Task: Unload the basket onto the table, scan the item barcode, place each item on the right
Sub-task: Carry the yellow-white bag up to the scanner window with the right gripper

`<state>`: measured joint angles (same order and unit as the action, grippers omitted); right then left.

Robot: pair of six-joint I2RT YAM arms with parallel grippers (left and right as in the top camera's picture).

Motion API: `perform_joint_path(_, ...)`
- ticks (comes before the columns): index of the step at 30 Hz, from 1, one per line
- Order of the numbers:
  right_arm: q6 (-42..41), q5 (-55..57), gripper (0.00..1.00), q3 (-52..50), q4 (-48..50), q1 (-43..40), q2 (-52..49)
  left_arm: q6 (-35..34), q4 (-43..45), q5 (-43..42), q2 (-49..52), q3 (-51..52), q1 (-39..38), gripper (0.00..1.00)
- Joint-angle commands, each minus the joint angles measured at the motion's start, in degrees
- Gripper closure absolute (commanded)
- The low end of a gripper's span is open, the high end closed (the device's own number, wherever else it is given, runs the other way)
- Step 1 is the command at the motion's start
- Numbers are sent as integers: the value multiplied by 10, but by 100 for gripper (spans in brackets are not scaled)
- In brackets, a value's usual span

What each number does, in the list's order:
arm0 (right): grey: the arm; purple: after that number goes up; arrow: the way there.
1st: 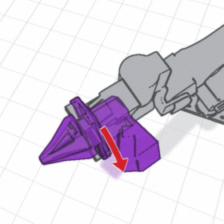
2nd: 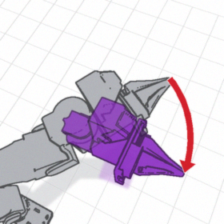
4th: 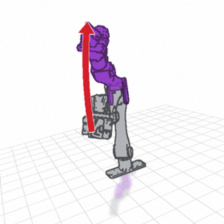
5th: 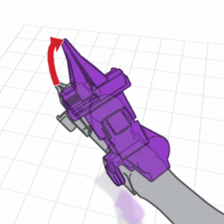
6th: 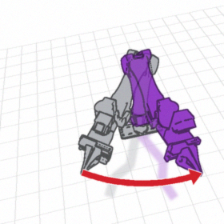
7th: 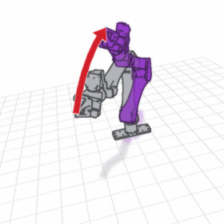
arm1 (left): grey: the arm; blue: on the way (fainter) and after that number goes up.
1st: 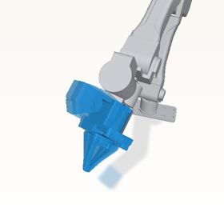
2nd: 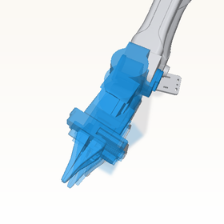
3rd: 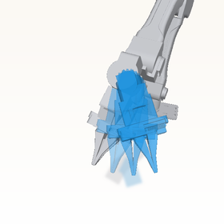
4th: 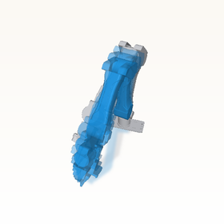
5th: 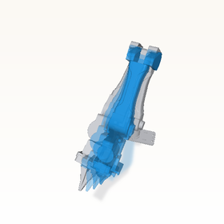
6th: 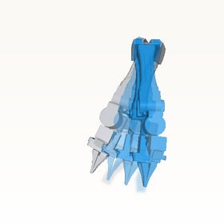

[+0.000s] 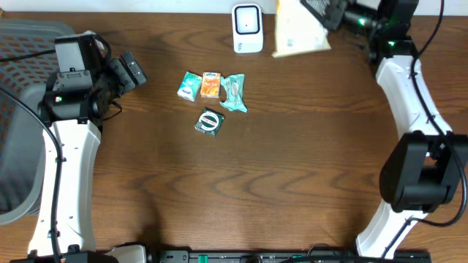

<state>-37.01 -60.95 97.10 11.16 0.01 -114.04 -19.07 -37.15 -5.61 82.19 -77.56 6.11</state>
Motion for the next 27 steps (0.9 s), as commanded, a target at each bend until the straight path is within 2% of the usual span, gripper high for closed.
perform_joint_path(1,-259,58,98,3,25,40,3,2,-1,8,2,-2,1,2)
perform_joint_path(3,-335,71,99,3,26,59,3,2,-1,8,2,-2,1,2)
perform_joint_path(5,-367,72,99,3,31,75,3,2,-1,8,2,-2,1,2)
perform_joint_path(13,-388,88,98,3,51,121,3,2,-1,8,2,-2,1,2)
perform_joint_path(17,-381,87,99,3,47,135,3,2,-1,8,2,-2,1,2)
perform_joint_path(27,-268,81,99,3,19,140,3,2,-1,8,2,-2,1,2)
